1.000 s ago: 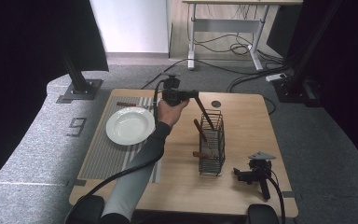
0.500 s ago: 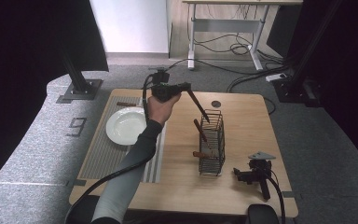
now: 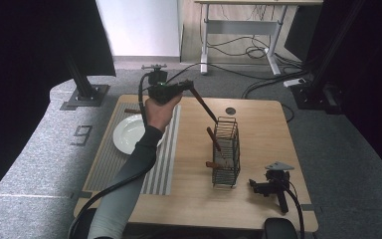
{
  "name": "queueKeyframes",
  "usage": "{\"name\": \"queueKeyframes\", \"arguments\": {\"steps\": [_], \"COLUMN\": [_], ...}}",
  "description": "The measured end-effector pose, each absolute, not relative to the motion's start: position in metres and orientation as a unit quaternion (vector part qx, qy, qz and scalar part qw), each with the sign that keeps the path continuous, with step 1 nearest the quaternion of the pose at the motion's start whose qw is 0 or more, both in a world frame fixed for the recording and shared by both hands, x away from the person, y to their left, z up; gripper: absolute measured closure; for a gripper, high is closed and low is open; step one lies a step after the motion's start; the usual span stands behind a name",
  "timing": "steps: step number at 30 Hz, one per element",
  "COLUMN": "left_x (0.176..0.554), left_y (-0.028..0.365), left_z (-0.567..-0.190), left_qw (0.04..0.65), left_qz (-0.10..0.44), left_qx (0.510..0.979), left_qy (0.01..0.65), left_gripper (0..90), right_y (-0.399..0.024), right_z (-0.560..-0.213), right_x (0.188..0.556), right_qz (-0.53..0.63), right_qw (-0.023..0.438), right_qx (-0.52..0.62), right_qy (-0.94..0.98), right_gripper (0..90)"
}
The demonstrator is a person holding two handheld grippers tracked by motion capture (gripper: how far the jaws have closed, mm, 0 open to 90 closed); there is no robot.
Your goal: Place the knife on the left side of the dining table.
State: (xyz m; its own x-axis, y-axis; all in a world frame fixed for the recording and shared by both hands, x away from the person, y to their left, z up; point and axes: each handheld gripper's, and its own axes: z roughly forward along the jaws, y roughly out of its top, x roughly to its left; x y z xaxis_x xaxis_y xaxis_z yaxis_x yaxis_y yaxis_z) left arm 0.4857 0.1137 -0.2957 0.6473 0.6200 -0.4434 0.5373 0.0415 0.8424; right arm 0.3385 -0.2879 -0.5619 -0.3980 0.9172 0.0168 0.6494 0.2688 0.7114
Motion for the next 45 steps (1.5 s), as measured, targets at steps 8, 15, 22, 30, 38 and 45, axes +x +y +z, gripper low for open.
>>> {"name": "queueKeyframes", "arguments": {"steps": [8,15,22,30,38,45], "left_x": [0.475,0.463,0.453,0.439,0.427,0.41], "left_y": [0.145,0.168,0.184,0.209,0.225,0.246], "left_z": [-0.288,-0.287,-0.294,-0.317,-0.337,-0.357], "left_qw": [0.596,0.599,0.595,0.588,0.585,0.582], "left_qz": [0.054,0.07,0.084,0.094,0.093,0.095], "left_qx": [0.675,0.665,0.659,0.649,0.636,0.618], "left_qy": [0.432,0.441,0.452,0.474,0.494,0.52], "left_gripper": [80.6,80.6,80.6,80.5,80.5,80.6], "right_y": [-0.288,-0.288,-0.288,-0.288,-0.288,-0.288], "right_z": [-0.562,-0.562,-0.562,-0.562,-0.562,-0.562], "right_x": [0.338,0.338,0.339,0.339,0.339,0.339], "right_qz": [0.327,0.327,0.327,0.327,0.328,0.328], "right_qw": [0.205,0.205,0.206,0.206,0.206,0.206], "right_qx": [0.509,0.509,0.508,0.509,0.51,0.51], "right_qy": [0.769,0.769,0.769,0.769,0.768,0.768], "right_gripper": [0.0,0.0,0.0,0.0,0.0,0.0]}}
